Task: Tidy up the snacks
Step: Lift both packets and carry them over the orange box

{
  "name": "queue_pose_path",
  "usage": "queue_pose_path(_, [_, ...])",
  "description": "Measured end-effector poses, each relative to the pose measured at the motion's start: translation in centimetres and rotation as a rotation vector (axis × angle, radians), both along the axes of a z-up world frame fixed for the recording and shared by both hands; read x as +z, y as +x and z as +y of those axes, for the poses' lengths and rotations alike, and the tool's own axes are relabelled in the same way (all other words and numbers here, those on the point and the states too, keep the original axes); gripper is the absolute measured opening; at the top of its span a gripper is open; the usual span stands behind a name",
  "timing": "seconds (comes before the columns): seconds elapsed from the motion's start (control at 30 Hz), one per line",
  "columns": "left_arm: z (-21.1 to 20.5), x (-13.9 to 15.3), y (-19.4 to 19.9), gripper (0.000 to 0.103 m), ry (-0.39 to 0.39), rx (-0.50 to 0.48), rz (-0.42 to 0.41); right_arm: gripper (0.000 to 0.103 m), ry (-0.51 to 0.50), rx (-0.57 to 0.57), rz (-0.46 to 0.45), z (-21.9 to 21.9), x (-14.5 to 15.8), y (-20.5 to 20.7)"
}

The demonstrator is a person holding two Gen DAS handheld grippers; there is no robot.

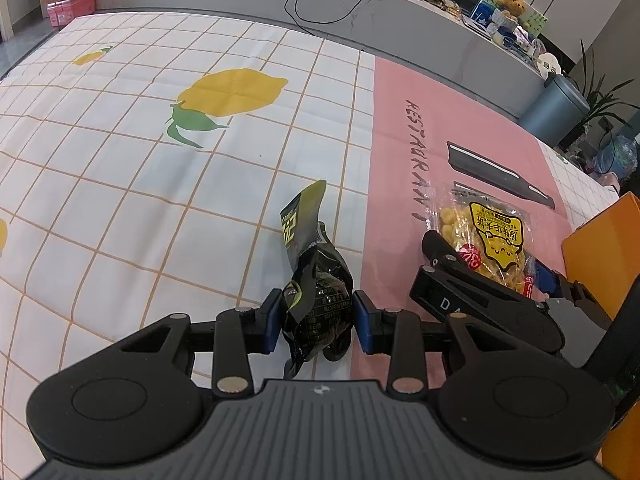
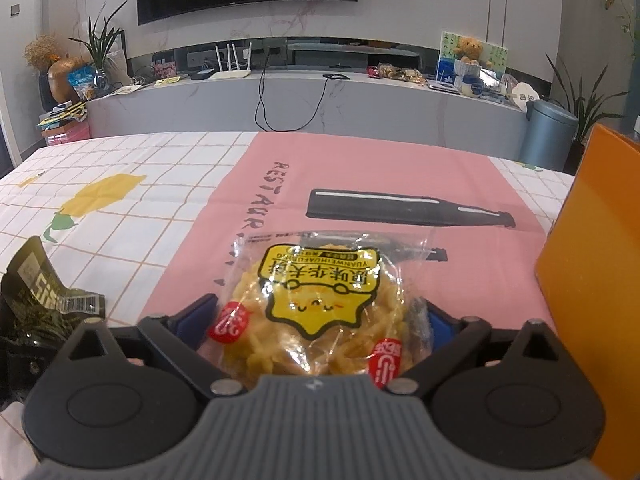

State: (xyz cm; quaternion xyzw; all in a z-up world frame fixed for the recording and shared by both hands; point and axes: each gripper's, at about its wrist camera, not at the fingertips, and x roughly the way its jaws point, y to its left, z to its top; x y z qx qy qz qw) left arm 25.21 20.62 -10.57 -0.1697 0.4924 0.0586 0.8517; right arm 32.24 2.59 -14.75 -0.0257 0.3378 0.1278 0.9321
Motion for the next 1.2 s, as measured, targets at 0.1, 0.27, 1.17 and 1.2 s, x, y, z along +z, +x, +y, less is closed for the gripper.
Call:
queue_pose_path(0.1, [-0.1,0.0,0.0,0.041,0.004,-0.001,-0.002,0.085,0.001,0.004,-0.008,0.0,0.0,-0.2])
queue_pose_path(0.27, [-0.2,0.1,-0.1,0.041,0.005,-0.002,0.003,0.081,-0.013,0.008,-0.025,0.2,0.1,-0.4])
queue_pose_path(1.17, [-0.5,3.3,-1.2,0.036,0.038,-0.003,-0.107,0.073,0.087,-0.045,-0.151,-0.7,2.9,-3.7])
queue_pose_path(1.2, [-0.4,3.6,-1.3,0.036,0.036,-0.004,-0.115,0.073,0.091,-0.039,-0.160,-0.6,3.4,-3.9])
